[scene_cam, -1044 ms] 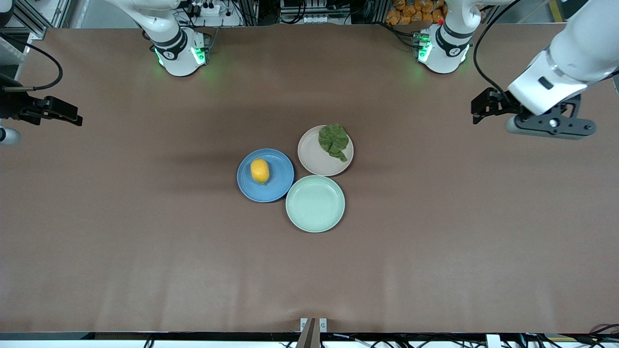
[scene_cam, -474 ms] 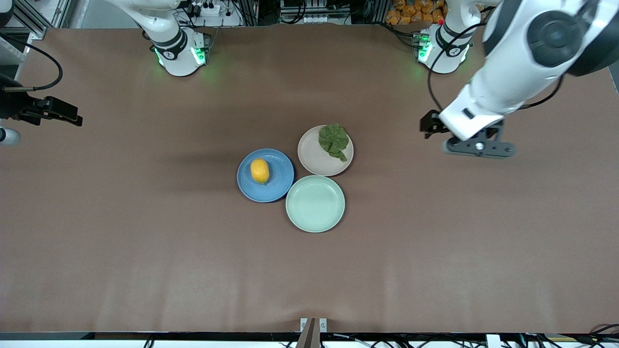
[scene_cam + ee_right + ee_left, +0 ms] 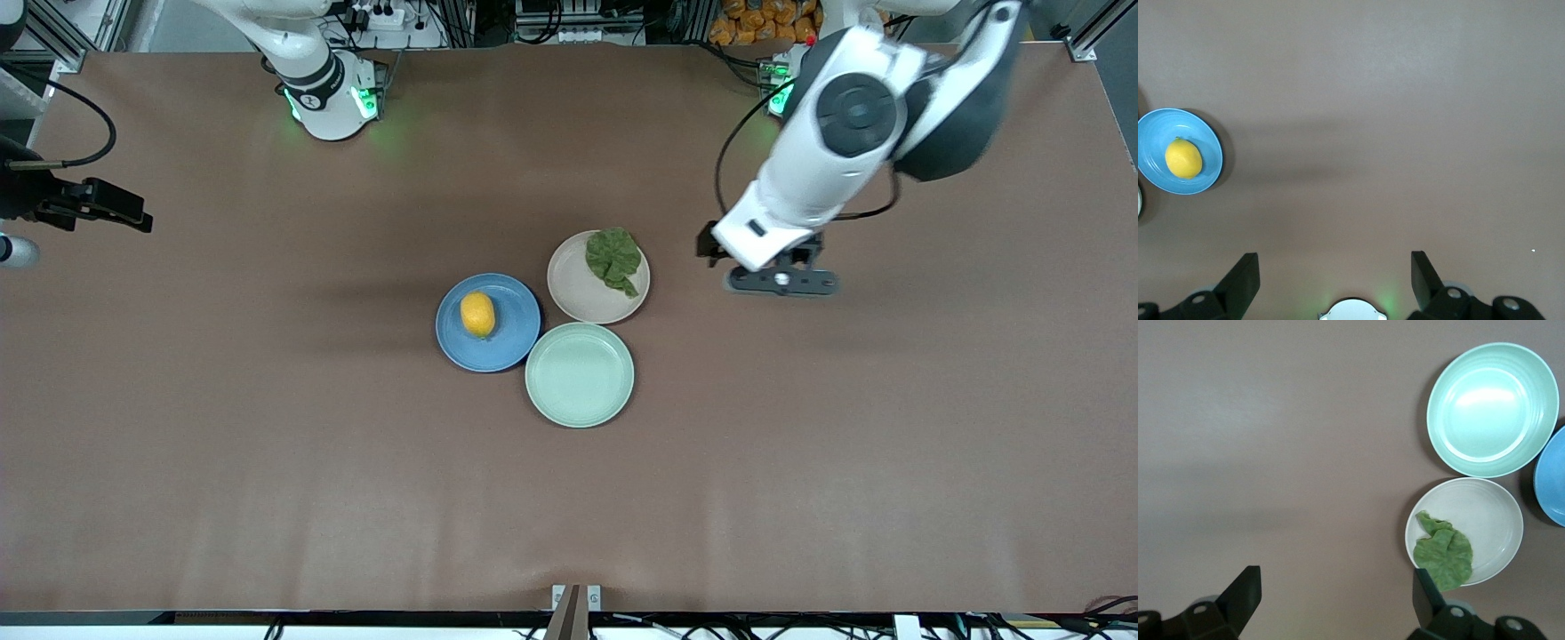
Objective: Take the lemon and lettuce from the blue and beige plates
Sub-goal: 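Move the left gripper over the lettuce on the beige plate, then grasp the lettuce with the left gripper while the right gripper reaches the lemon, then lift the lettuce with the left gripper while the right gripper grasps the lemon, then carry the lettuce away and release it while the right gripper lifts the lemon, then carry the lemon away with the right gripper while the left gripper withdraws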
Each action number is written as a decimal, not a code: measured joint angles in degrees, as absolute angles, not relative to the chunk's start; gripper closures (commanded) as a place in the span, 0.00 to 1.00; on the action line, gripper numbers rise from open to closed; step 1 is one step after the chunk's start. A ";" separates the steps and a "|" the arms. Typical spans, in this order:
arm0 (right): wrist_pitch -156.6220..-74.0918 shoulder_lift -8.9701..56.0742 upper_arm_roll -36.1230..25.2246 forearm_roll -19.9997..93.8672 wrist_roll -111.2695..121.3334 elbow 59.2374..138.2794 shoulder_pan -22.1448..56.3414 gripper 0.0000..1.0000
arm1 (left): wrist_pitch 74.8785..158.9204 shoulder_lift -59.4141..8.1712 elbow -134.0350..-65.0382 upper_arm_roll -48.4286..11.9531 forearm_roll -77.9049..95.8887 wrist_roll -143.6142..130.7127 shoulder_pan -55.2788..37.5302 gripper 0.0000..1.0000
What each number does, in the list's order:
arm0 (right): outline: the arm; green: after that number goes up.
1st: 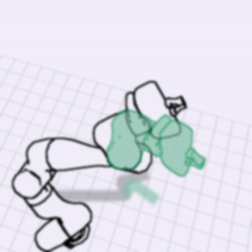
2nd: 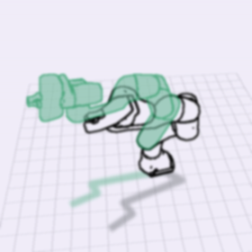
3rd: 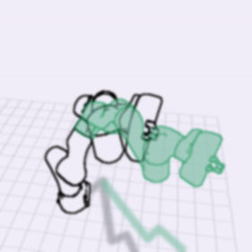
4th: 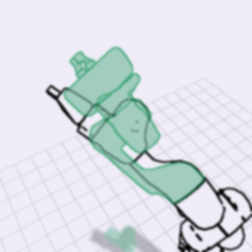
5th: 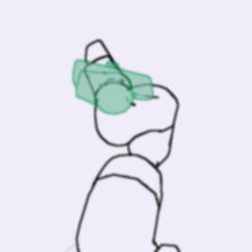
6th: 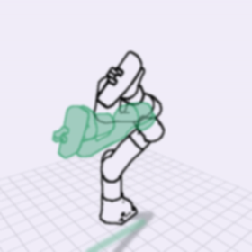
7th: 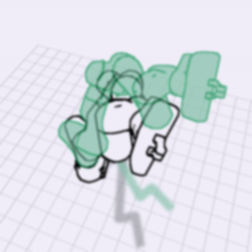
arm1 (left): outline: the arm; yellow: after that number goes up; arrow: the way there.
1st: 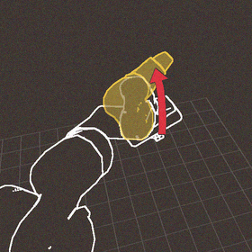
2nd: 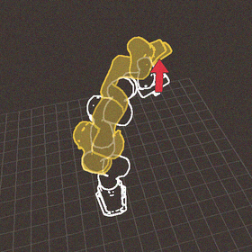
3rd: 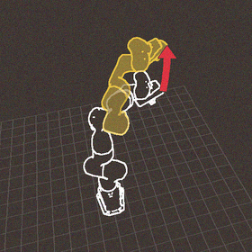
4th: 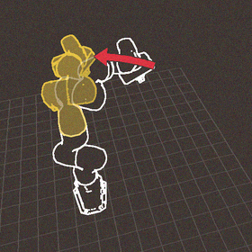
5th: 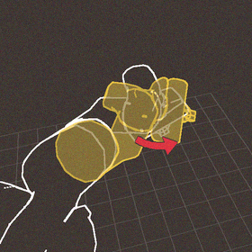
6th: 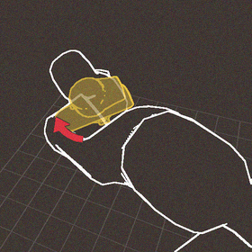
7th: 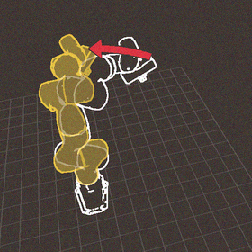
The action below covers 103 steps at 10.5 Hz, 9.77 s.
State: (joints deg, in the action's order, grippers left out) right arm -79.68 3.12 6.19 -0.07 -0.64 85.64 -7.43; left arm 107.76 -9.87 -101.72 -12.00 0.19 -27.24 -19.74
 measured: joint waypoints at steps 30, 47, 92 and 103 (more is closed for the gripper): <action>-117.30 25.67 6.90 4.89 -32.61 97.76 14.66 0.00 | 124.01 -38.14 -100.60 -11.87 -3.42 -52.03 -39.11 1.00; -130.96 30.85 6.88 4.93 -42.63 105.00 24.50 0.00 | 124.78 -29.91 -94.52 -10.38 -3.28 -60.80 -38.85 1.00; -106.55 21.64 4.64 0.42 -18.89 96.24 9.83 0.52 | 120.07 -19.24 -106.88 -9.08 -7.36 -13.25 -3.98 0.00; -96.02 14.07 4.58 -3.83 -0.74 96.13 -0.12 0.53 | 120.63 2.27 -118.51 -8.80 -2.52 -6.35 -3.83 0.00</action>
